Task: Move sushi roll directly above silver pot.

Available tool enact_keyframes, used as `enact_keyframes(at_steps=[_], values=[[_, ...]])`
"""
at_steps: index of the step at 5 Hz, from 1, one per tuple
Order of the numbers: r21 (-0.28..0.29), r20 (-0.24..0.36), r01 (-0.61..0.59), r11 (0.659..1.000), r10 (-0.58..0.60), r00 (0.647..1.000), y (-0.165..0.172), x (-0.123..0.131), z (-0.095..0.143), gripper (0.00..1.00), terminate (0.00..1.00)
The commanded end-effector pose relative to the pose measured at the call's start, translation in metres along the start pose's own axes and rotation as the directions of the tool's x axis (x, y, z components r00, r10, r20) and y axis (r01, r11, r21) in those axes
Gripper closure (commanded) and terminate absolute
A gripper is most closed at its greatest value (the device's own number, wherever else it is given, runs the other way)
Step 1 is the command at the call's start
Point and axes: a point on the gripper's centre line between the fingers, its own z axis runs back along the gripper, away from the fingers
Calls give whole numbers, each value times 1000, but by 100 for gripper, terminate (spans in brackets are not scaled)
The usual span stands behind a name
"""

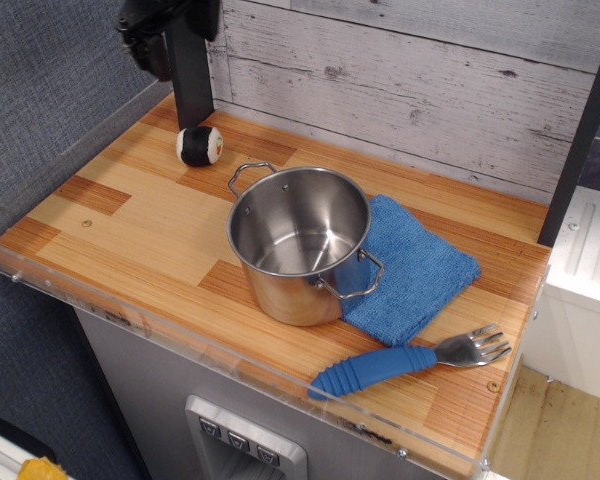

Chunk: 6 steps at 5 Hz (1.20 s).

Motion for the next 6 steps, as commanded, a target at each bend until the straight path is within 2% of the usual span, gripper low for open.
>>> enact_keyframes(at_steps=[1,2,3,4,6], values=[[31,16,11,999,-12,1000,-6,15,-16,0,0],[36,0,119,992,-119,993,-2,2,-23,0,0],[40,-15,189,981,-189,982,8,-6,-16,0,0],[72,-22,224,972,-223,975,16,-14,-23,0,0],[126,-33,292,948,-291,956,18,-27,-49,0,0]])
